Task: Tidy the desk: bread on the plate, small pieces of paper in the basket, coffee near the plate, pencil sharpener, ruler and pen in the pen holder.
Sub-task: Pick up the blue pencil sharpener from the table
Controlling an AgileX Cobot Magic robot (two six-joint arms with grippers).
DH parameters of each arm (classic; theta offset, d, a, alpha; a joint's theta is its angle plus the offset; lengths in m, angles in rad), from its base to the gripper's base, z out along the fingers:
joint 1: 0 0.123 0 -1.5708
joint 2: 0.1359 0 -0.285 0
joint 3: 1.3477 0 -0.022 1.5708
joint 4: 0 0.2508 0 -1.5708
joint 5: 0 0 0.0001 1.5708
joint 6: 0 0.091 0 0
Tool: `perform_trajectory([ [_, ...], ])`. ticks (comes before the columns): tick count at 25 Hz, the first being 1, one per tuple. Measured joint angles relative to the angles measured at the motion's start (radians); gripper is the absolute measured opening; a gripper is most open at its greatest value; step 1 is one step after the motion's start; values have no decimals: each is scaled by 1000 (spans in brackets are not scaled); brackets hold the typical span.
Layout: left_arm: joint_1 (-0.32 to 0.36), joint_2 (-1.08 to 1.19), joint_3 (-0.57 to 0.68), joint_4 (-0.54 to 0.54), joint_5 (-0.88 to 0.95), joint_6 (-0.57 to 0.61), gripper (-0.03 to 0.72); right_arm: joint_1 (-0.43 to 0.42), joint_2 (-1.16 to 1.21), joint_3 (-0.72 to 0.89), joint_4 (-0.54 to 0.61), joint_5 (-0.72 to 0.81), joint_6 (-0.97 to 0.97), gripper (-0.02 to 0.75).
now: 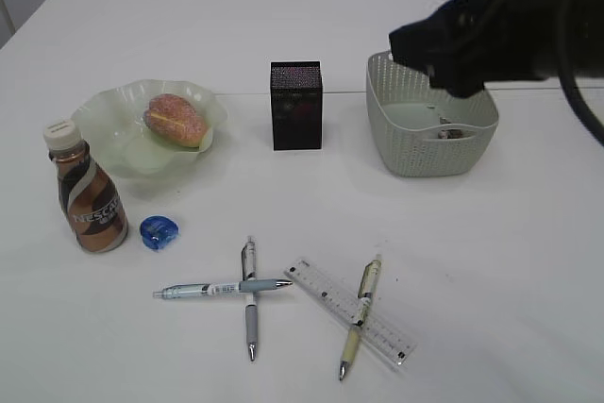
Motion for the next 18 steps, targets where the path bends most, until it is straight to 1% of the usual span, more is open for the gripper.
perform_trajectory([
  [3,0,0,0,0,0,0,424,0,0,43,79,-27,0,436],
  [7,0,0,0,0,0,0,424,0,10,46,160,-32,0,426],
  [12,0,0,0,2,0,0,424,0,32,46,225,-9,0,426],
  [18,0,0,0,0,0,0,424,0,54,46,253,14,0,426],
])
